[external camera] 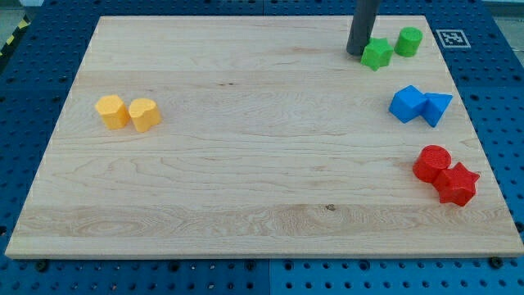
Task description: Push the green star into the green circle
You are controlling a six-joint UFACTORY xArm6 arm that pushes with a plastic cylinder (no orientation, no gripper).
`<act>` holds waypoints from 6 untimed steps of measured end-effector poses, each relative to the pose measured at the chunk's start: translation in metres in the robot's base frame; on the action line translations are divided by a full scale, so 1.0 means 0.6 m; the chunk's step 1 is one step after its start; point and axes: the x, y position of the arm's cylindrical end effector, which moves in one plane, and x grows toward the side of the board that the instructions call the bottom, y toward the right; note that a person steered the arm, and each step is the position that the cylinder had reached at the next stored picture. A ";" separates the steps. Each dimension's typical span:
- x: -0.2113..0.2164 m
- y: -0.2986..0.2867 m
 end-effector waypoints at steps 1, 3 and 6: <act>0.027 -0.029; 0.050 0.004; 0.037 0.081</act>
